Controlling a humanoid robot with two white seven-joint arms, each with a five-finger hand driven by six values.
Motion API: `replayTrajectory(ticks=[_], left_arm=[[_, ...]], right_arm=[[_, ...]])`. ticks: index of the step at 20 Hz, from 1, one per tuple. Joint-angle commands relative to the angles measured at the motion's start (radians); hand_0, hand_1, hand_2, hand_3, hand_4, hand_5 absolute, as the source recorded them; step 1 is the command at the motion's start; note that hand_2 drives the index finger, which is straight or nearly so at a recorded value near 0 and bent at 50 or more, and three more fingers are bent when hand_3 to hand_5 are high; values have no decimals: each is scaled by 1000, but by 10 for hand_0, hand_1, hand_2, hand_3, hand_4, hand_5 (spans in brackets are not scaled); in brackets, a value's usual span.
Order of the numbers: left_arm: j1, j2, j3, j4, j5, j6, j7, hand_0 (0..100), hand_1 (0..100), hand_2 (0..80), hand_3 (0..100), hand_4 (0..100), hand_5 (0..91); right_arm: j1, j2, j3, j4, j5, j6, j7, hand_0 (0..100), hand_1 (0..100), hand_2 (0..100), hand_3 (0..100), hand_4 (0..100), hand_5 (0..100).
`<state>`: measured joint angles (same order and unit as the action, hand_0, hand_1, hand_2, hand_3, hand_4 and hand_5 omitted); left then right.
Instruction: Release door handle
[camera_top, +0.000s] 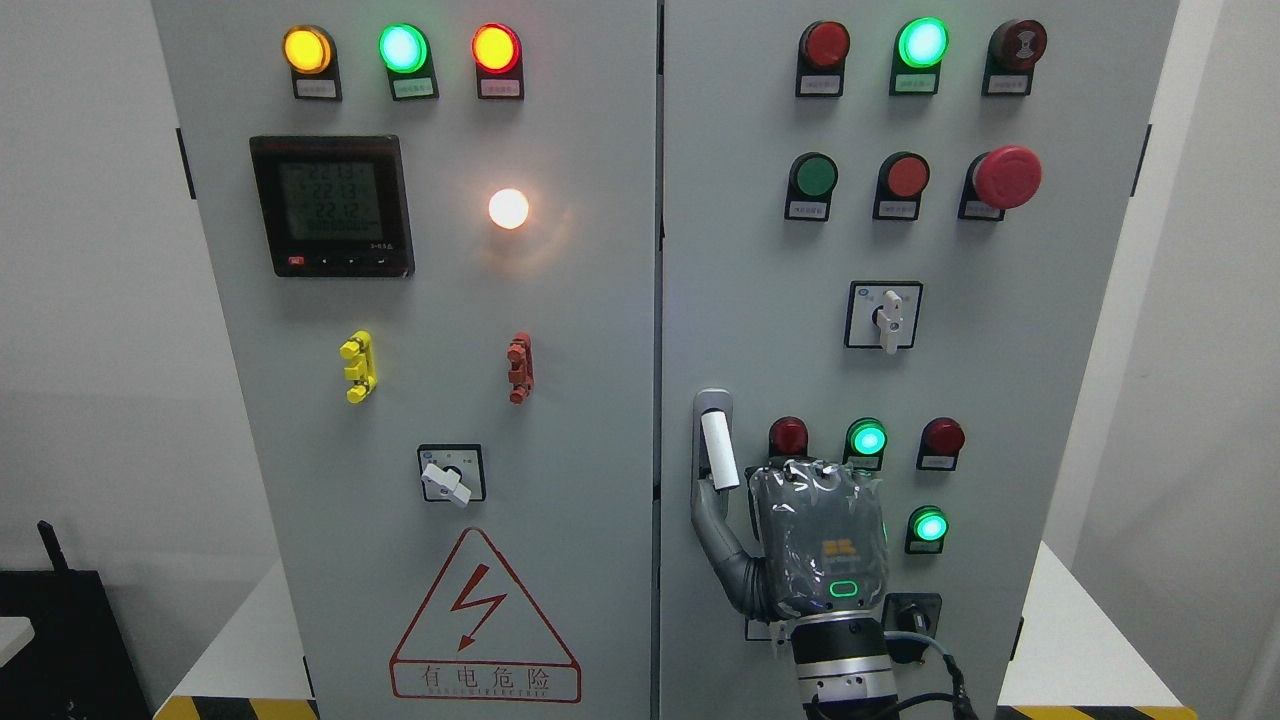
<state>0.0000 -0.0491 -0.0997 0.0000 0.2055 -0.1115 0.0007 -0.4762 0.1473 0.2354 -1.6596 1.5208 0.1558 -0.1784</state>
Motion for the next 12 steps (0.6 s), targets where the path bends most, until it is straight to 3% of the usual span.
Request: replayTrajectory(ticks=[1,12], left_arm=[[31,0,0,-31,0,0,1,120,389,0,0,0,0],[31,0,0,-31,0,0,1,120,389,0,0,0,0]], right_arm=[[4,0,1,0,1,1,4,588,46,1000,1000,1000,970],[7,0,-1,-5,1,1,2,605,52,1000,1000,1000,968]])
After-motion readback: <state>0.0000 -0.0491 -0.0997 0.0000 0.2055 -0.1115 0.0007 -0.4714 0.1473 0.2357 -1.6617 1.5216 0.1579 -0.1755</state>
